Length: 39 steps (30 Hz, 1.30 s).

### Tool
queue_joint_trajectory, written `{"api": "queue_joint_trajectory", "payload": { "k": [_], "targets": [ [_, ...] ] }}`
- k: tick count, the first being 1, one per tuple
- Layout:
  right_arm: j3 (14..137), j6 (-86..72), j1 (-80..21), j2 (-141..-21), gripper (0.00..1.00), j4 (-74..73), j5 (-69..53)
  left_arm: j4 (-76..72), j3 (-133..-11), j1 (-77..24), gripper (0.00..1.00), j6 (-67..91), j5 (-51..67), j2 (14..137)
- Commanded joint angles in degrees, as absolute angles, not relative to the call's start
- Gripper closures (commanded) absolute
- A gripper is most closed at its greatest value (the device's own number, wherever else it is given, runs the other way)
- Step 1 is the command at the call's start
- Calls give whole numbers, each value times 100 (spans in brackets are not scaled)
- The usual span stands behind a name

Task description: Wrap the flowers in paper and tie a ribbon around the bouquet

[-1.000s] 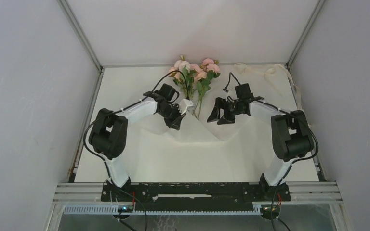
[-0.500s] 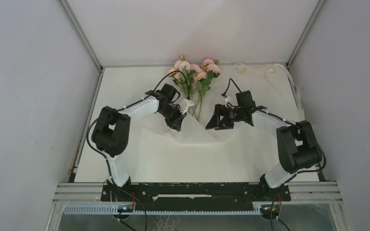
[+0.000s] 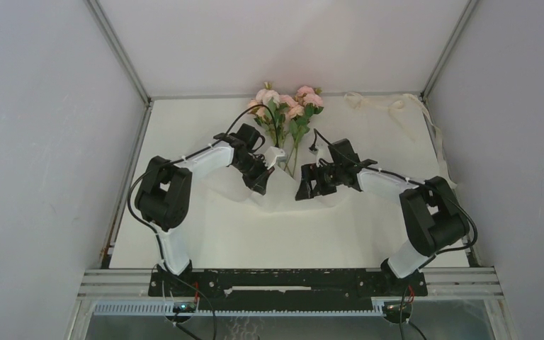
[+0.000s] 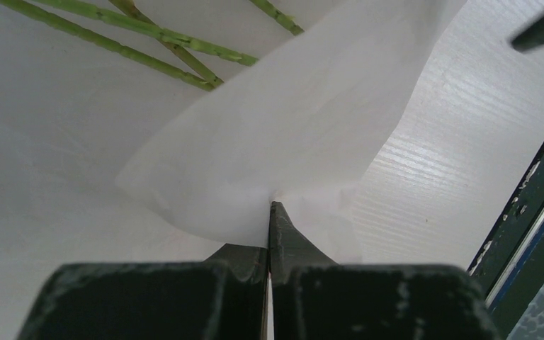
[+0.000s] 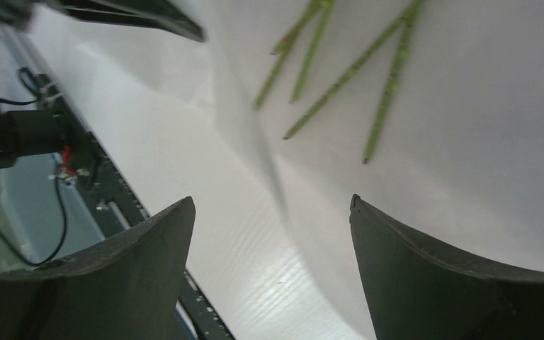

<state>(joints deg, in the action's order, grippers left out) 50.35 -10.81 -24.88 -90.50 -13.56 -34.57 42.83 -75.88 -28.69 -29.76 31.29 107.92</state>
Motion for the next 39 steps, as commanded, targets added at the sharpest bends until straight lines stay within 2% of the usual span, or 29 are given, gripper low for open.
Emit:
{"api": "queue_joint_trajectory", "payload": {
  "k": [1,2,3,4,5,6,8,10,11,14,19,22,25,28,32,34,39],
  "targets": [
    [5041,-752,-2427,-9199,16,-1384,-3086,4384,-7830,-2856,100,-2935,3331,10774],
    [5026,-740,-2440,-9187,24,-1363,-3177,4386,-7829,-2856,100,-2938,3337,10775],
    [4989,-743,-2439,-9171,37,-1301,-3305,4388,-7831,-2856,100,-2937,3325,10764],
    [4953,-770,-2433,-9157,56,-1235,-3439,4390,-7830,-2854,100,-2925,3312,10762],
    [4920,-787,-2430,-9149,69,-1190,-3531,4398,-7843,-2856,100,-2909,3287,10762],
    [4902,-810,-2408,-9152,80,-1182,-3589,4444,-7847,-2856,93,-2904,3271,10744],
    [4896,-874,-2355,-9158,100,-1188,-3609,4620,-7821,-2854,67,-2994,3241,10615],
    [4894,-925,-2307,-9168,100,-1172,-3674,5093,-7743,-2861,44,-3352,3325,10425],
    [4893,-949,-2285,-9175,100,-1155,-3728,5271,-7683,-2884,37,-3523,3271,10333],
    [4893,-1029,-2234,-9205,100,-1145,-3832,5393,-7309,-3016,30,-3745,2771,10115],
    [4896,-1079,-2125,-9219,100,-1367,-3797,4999,-6880,-3054,33,-3400,1585,10152],
    [4896,-1113,-2057,-9343,100,-1440,-3927,4703,-6833,-2969,41,-3136,1037,10190],
    [4896,-1147,-2077,-9450,100,-1407,-3981,4822,-6853,-2856,53,-2978,1287,10236],
    [4918,-1151,-2004,-9501,100,-1455,-3916,4994,-6602,-2826,57,-3125,1651,10094],
    [4931,-1200,-1845,-9617,100,-1541,-3918,4947,-6322,-2764,65,-3165,1341,10206],
    [4951,-1219,-1823,-9657,100,-1556,-3924,4935,-6271,-2692,65,-3128,1168,10281],
    [5128,-1207,-1932,-9760,100,-1670,-3937,5308,-6251,-2622,52,-3416,1062,9701]
  ]
}}
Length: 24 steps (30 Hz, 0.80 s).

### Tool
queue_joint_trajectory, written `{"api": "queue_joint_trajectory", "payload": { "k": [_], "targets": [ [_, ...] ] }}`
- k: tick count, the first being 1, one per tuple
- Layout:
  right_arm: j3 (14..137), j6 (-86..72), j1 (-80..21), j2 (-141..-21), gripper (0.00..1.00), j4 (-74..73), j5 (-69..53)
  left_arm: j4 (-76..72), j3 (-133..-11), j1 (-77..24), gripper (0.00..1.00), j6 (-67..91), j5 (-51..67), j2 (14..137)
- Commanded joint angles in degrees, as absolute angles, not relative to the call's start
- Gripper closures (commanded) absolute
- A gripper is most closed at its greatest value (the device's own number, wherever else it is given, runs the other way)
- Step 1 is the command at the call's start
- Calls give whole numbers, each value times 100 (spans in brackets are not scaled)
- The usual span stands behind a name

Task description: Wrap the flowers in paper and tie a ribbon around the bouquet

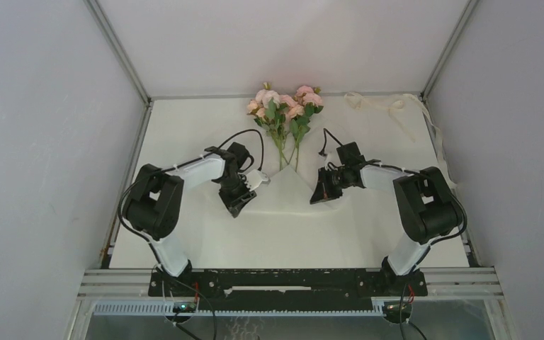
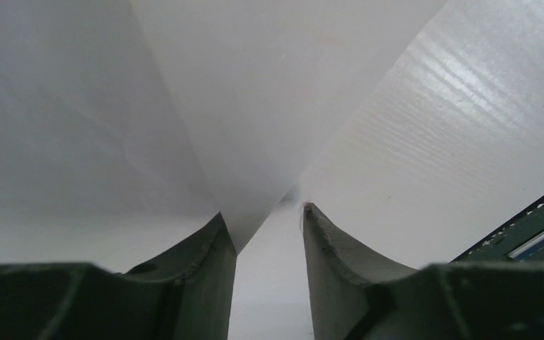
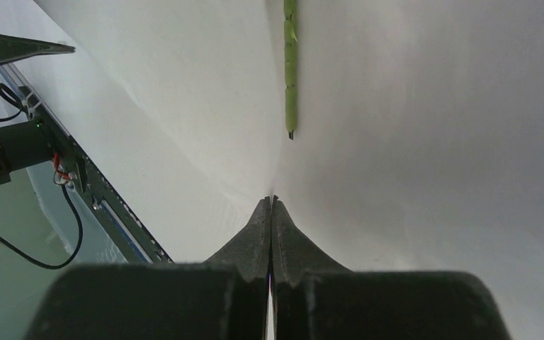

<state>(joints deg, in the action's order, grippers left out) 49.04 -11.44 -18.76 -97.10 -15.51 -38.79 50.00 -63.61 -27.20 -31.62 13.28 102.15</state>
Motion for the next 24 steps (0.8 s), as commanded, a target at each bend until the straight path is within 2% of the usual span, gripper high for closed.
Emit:
{"api": "queue_joint_trajectory", "payload": {
  "k": [1,7,9,13,18,19,20,24],
  "targets": [
    [5185,-1192,-1964,-9776,100,-1715,-3933,5517,-6339,-2624,50,-3497,1094,9517],
    [5425,-1302,-2039,-9810,100,-1981,-3616,6491,-7437,-2819,46,-3564,1831,8934],
    [5431,-1399,-2047,-9801,100,-1959,-3576,6448,-7671,-3050,51,-3517,2312,9058],
    [5512,-1547,-2056,-9847,100,-1966,-3435,5582,-7714,-3450,70,-2944,2690,9653],
    [5571,-1783,-2052,-9840,100,-2013,-3105,4405,-7770,-3452,71,-1941,2087,10546],
    [5582,-1836,-2056,-9817,98,-2074,-2933,4218,-7749,-3441,71,-1809,1982,10659],
    [5609,-1876,-2064,-9779,92,-2184,-2733,4124,-7733,-3443,71,-1733,1957,10775],
    [5704,-2120,-2124,-9199,63,-2849,-1606,4290,-7669,-3440,69,-1744,2090,11025]
  ]
}}
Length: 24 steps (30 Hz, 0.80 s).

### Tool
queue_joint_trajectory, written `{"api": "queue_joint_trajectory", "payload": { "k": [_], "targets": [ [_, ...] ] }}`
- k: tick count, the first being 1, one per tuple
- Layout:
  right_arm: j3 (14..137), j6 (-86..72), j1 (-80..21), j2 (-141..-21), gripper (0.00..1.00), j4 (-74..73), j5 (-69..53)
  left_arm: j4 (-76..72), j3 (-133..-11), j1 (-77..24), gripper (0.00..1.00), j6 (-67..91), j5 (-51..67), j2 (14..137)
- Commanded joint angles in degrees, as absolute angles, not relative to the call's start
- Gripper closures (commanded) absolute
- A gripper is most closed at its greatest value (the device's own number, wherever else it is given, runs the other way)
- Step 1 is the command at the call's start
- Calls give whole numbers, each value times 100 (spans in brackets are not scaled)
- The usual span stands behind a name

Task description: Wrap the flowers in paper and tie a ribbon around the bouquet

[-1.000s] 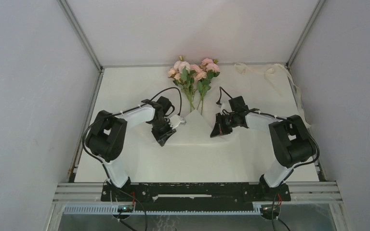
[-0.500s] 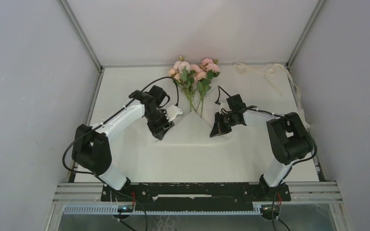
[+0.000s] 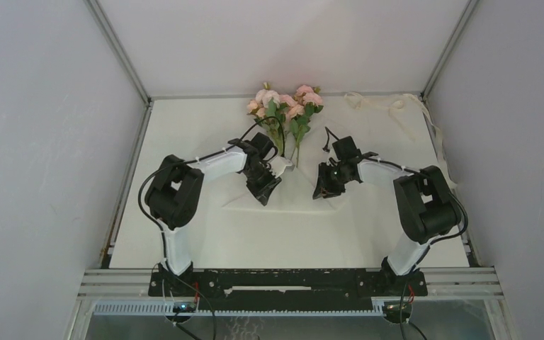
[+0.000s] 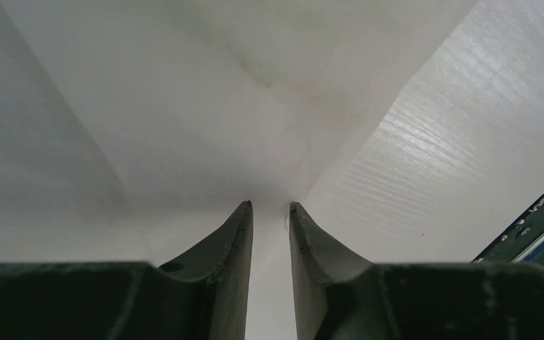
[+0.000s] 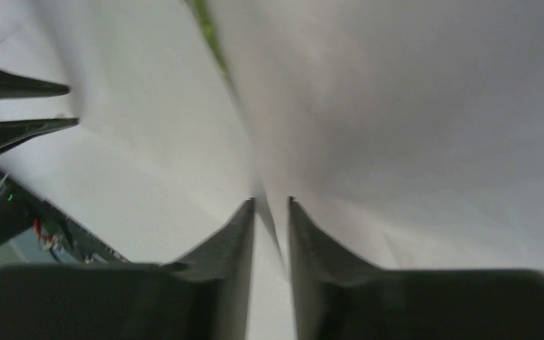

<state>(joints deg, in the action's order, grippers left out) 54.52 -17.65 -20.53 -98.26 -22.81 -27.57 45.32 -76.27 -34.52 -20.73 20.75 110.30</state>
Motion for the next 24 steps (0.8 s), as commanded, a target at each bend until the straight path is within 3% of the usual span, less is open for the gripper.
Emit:
{"api": "queue_joint_trajectory", "payload": {
  "k": [1,2,5,9,15,20,24],
  "targets": [
    [5693,-2241,-2141,-8950,52,-3026,-1314,4278,-7611,-3442,69,-1754,2068,11030],
    [5675,-2377,-2154,-8680,47,-3205,-975,4247,-7557,-3438,69,-1757,2049,11030],
    [5437,-3014,-2259,-7840,42,-3602,-270,4175,-7461,-3429,69,-1708,2097,11045],
    [4654,-4578,-2648,-7275,40,-3269,-277,4097,-7409,-3434,69,-1619,2149,11038],
    [4531,-6418,-2999,-8379,39,-2971,-647,4015,-7326,-3412,69,-1557,2171,10931],
    [4638,-6810,-3102,-9403,39,-2819,-627,3991,-7286,-3408,68,-1538,2174,10815],
    [4632,-6922,-3119,-9560,40,-3017,-156,4049,-7333,-3410,68,-1591,2126,10699]
  ]
}}
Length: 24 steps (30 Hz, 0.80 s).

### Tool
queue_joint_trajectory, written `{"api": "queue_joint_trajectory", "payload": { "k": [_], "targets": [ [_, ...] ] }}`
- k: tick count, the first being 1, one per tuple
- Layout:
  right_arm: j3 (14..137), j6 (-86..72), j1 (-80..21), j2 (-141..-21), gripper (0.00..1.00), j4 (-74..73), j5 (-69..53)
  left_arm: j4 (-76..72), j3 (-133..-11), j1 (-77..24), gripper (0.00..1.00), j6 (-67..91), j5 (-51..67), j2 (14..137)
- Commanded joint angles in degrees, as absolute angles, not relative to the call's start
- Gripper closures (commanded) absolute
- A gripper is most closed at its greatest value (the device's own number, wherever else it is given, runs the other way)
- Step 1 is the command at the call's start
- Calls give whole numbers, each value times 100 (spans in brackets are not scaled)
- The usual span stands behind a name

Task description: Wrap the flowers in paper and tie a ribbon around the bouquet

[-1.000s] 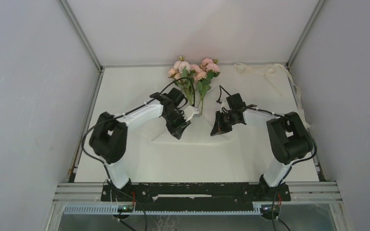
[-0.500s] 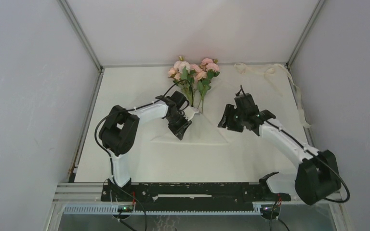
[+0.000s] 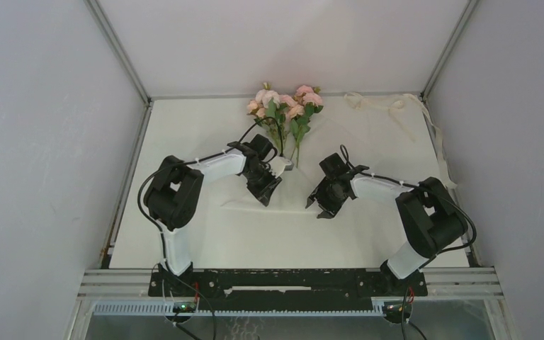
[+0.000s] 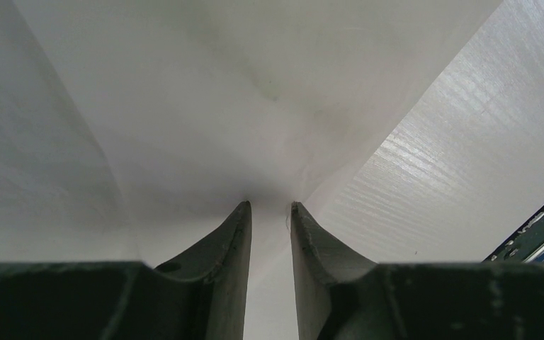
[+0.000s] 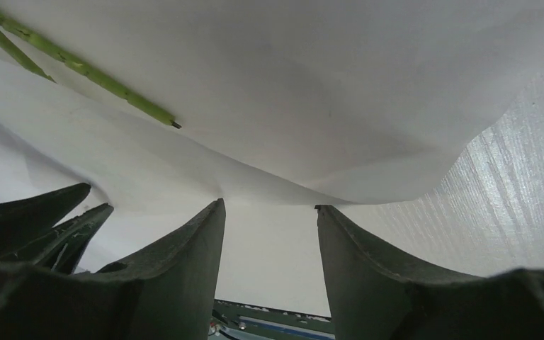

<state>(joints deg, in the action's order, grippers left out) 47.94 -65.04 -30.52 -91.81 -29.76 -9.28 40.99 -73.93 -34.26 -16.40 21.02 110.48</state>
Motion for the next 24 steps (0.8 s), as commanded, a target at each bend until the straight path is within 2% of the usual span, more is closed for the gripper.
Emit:
{"api": "queue_joint_trajectory", "payload": {
  "k": [1,7,11,17,24],
  "targets": [
    [4632,-6931,-3112,-9536,40,-3075,-63,4104,-7395,-3415,67,-1625,2136,10652],
    [4625,-6931,-3107,-9468,43,-3253,599,4479,-8285,-3629,62,-1827,2577,10492],
    [4632,-6922,-3070,-9531,43,-3288,759,3897,-8503,-3779,60,-1385,2841,10859],
    [4632,-7163,-3134,-9405,43,-3584,1222,3273,-8768,-3823,60,-879,2336,11681],
    [4632,-7312,-3089,-9559,47,-3590,1404,3015,-8543,-3823,59,-700,2094,11872]
  ]
}}
